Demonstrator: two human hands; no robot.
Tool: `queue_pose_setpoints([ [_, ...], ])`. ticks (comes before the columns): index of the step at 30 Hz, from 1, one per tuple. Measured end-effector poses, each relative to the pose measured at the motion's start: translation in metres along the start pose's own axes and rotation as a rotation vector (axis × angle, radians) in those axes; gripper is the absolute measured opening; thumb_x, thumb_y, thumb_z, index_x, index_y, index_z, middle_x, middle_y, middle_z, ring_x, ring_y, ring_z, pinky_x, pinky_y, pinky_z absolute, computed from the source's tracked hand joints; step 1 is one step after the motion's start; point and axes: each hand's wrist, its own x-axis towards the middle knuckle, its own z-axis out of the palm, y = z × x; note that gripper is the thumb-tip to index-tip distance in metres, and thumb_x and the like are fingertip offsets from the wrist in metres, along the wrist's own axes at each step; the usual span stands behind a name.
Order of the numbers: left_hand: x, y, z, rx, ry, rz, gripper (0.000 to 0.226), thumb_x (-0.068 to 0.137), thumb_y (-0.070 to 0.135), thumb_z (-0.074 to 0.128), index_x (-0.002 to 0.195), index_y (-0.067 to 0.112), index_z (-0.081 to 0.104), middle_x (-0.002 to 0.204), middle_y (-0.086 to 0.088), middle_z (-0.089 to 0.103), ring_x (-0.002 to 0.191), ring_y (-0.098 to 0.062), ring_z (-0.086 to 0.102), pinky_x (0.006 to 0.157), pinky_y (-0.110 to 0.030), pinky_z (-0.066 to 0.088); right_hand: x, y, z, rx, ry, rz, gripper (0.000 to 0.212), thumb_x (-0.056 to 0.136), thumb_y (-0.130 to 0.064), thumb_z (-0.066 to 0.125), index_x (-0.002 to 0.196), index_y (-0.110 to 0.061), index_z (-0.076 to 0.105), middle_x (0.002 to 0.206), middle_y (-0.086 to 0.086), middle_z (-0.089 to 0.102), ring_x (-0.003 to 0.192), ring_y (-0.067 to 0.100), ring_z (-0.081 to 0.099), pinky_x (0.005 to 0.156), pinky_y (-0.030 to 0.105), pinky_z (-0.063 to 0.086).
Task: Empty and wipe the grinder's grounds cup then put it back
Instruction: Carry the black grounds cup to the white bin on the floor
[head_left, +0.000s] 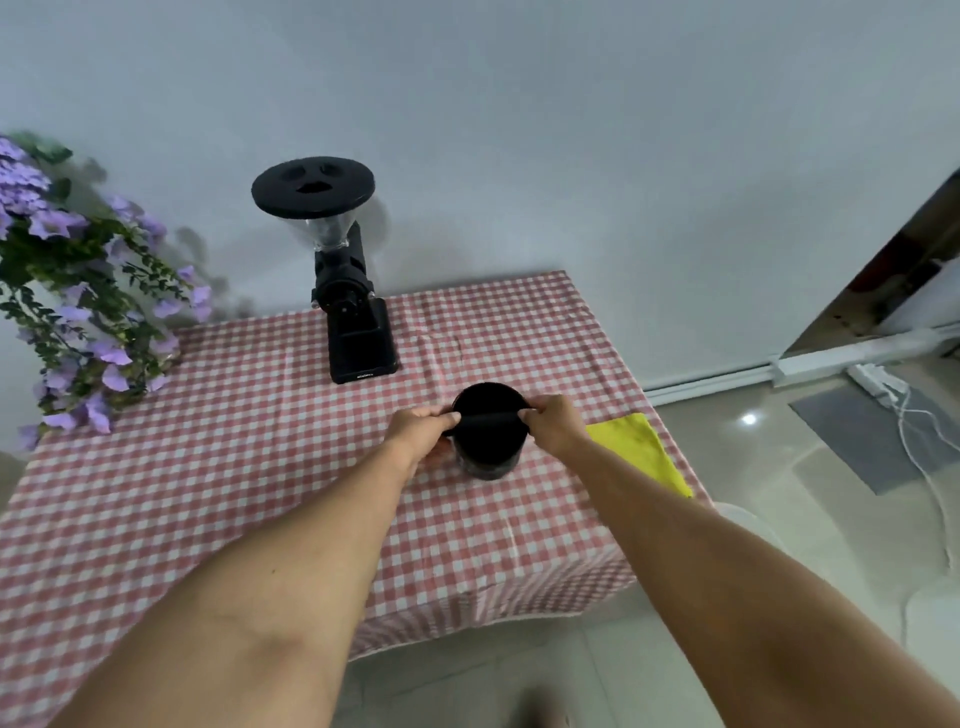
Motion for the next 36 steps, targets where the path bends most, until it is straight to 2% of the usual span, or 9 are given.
queue_pose_setpoints([
  [2, 0.000, 0.006, 0.015, 0.017, -0.055, 0.037, 0.038, 0.090, 0.023, 0.075, 0.127, 0.018, 0.069, 0.107, -0.004, 0.076, 0.089, -0.020, 0.074, 0.067, -0.028, 0.058, -0.009, 0.011, -0.011, 0.055, 0.072, 0.015, 0.023, 0.094, -0.012, 0.055, 0.106, -0.014, 0.075, 0.064, -0.006, 0.058, 0.062, 0.013, 0.053, 0.062, 0.028, 0.042],
  [7, -0.009, 0.017, 0.072, 0.048, -0.211, 0.138, 0.031, 0.092, 0.024, 0.072, 0.123, 0.020, 0.071, 0.099, 0.004, 0.074, 0.087, -0.015, 0.071, 0.070, -0.027, 0.056, -0.041, 0.052, -0.050, 0.160, 0.285, 0.083, 0.024, 0.092, -0.012, 0.059, 0.111, -0.013, 0.074, 0.066, -0.009, 0.059, 0.068, 0.014, 0.056, 0.069, 0.034, 0.050],
  [11, -0.032, 0.024, 0.127, 0.093, -0.350, 0.190, 0.031, 0.094, 0.021, 0.070, 0.124, 0.019, 0.070, 0.097, 0.000, 0.072, 0.081, -0.014, 0.068, 0.065, -0.024, 0.054, -0.071, 0.088, -0.090, 0.174, 0.401, 0.195, 0.026, 0.089, -0.017, 0.059, 0.109, -0.020, 0.076, 0.074, 0.005, 0.066, 0.073, 0.023, 0.062, 0.081, 0.042, 0.055],
  [14, -0.048, 0.027, 0.166, 0.144, -0.431, 0.206, 0.032, 0.095, 0.019, 0.068, 0.127, 0.016, 0.069, 0.104, -0.006, 0.070, 0.085, -0.019, 0.065, 0.069, -0.027, 0.053, -0.087, 0.114, -0.118, 0.185, 0.471, 0.236, 0.026, 0.085, -0.014, 0.060, 0.105, -0.018, 0.078, 0.078, 0.012, 0.072, 0.076, 0.024, 0.063, 0.078, 0.038, 0.053],
  [20, -0.080, 0.038, 0.243, 0.166, -0.517, 0.235, 0.035, 0.091, 0.021, 0.073, 0.125, 0.015, 0.068, 0.103, -0.006, 0.069, 0.080, -0.017, 0.063, 0.071, -0.029, 0.053, -0.114, 0.164, -0.180, 0.370, 0.513, 0.291, 0.021, 0.085, -0.003, 0.059, 0.097, 0.000, 0.075, 0.061, 0.011, 0.052, 0.061, 0.024, 0.049, 0.062, 0.038, 0.042],
  [25, -0.112, 0.042, 0.320, 0.182, -0.541, 0.237, 0.031, 0.090, 0.012, 0.074, 0.121, 0.008, 0.070, 0.082, -0.005, 0.065, 0.063, -0.013, 0.056, 0.057, -0.022, 0.051, -0.143, 0.202, -0.244, 0.397, 0.545, 0.307, 0.018, 0.088, -0.005, 0.056, 0.091, 0.003, 0.073, 0.069, 0.011, 0.051, 0.061, 0.022, 0.047, 0.056, 0.033, 0.042],
  [29, -0.132, 0.039, 0.381, 0.198, -0.567, 0.213, 0.027, 0.091, 0.003, 0.070, 0.118, 0.005, 0.069, 0.069, -0.003, 0.058, 0.056, -0.014, 0.048, 0.047, -0.018, 0.045, -0.157, 0.239, -0.289, 0.350, 0.520, 0.356, 0.026, 0.094, -0.017, 0.056, 0.092, 0.003, 0.073, 0.069, 0.013, 0.052, 0.052, 0.022, 0.048, 0.042, 0.020, 0.044],
  [32, -0.143, 0.033, 0.418, 0.212, -0.570, 0.206, 0.026, 0.091, 0.002, 0.069, 0.116, 0.007, 0.070, 0.069, -0.003, 0.059, 0.057, -0.014, 0.049, 0.051, -0.019, 0.046, -0.164, 0.267, -0.315, 0.319, 0.484, 0.369, 0.025, 0.093, -0.014, 0.055, 0.089, 0.004, 0.072, 0.068, 0.014, 0.052, 0.055, 0.023, 0.050, 0.044, 0.023, 0.046],
  [36, -0.146, 0.024, 0.459, 0.228, -0.535, 0.206, 0.028, 0.089, 0.005, 0.071, 0.117, 0.009, 0.072, 0.078, -0.006, 0.066, 0.065, -0.015, 0.056, 0.068, -0.031, 0.052, -0.166, 0.302, -0.339, 0.305, 0.465, 0.373, 0.022, 0.088, -0.012, 0.054, 0.084, 0.000, 0.073, 0.064, 0.014, 0.055, 0.055, 0.025, 0.054, 0.051, 0.028, 0.049],
])
